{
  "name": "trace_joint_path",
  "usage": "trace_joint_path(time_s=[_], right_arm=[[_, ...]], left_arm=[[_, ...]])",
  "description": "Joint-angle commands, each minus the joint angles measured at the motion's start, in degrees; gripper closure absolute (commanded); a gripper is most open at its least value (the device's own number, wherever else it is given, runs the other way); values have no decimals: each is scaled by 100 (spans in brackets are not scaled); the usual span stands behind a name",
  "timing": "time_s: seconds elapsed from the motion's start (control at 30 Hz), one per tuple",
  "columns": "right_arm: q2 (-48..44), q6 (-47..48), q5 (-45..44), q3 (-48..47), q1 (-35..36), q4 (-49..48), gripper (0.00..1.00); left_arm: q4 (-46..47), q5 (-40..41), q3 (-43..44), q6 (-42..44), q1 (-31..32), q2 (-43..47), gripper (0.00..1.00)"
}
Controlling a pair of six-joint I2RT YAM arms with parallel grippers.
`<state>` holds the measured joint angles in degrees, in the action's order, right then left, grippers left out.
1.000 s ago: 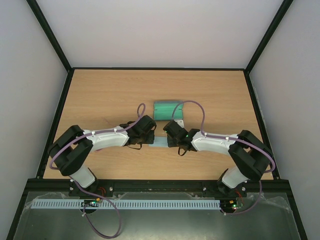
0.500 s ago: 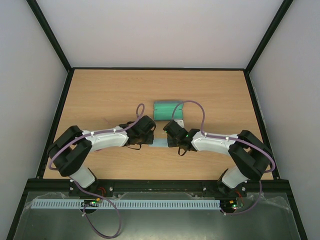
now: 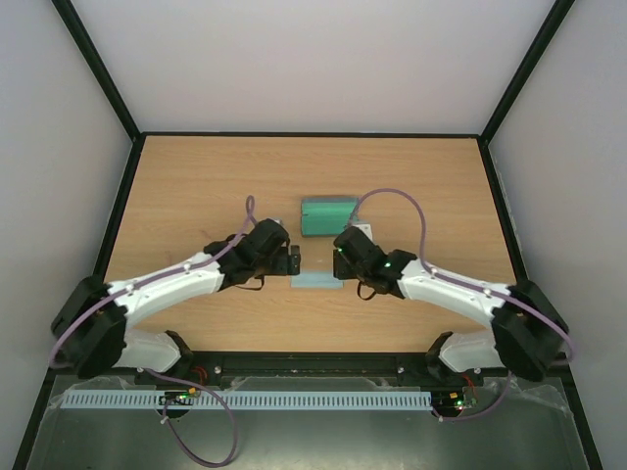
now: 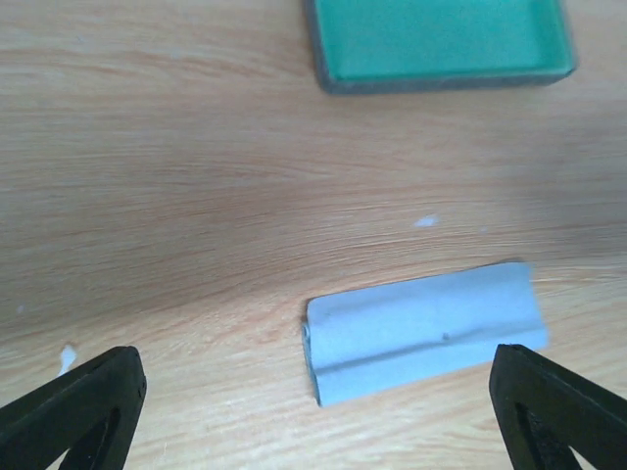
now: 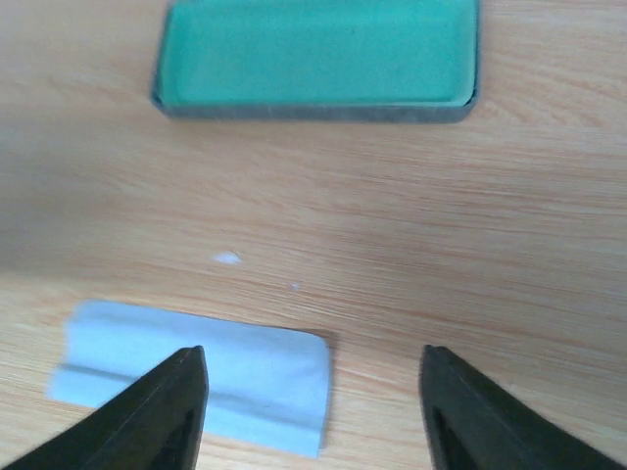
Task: Organize the sunglasses
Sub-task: Fold the glasses cleaning cloth at the center of the board, then adjust the glasses cleaning cloth at the center of the board.
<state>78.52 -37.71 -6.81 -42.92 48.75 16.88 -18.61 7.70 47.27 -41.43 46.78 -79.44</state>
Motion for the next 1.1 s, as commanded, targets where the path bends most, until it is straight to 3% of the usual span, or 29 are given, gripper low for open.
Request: trace_joint_path(time_s=[0.0, 0.13, 0.37, 0.6, 0.8, 1.07], right_arm=[[-797, 100, 24, 62, -50, 500, 30], [-1447, 98, 546, 139, -50, 724, 0], [-2207, 102, 1429, 243, -50, 1241, 1], [-2507, -253, 1537, 163, -65, 1240, 1], [-1839, -397, 1526, -179, -346, 953, 1], [-637, -382, 2510, -966, -882, 1293, 1]], left_arm=[[-713, 138, 12, -12, -42, 771, 1], [-1171, 76, 48, -99, -38, 1423, 1], [-1693, -546, 297, -115, -47, 2138, 1], [-2239, -514, 627, 109, -107, 2139, 1], [-2052, -1018, 627, 295, -258, 1810, 1], [-2189, -1497, 954, 80, -514, 1231, 1]])
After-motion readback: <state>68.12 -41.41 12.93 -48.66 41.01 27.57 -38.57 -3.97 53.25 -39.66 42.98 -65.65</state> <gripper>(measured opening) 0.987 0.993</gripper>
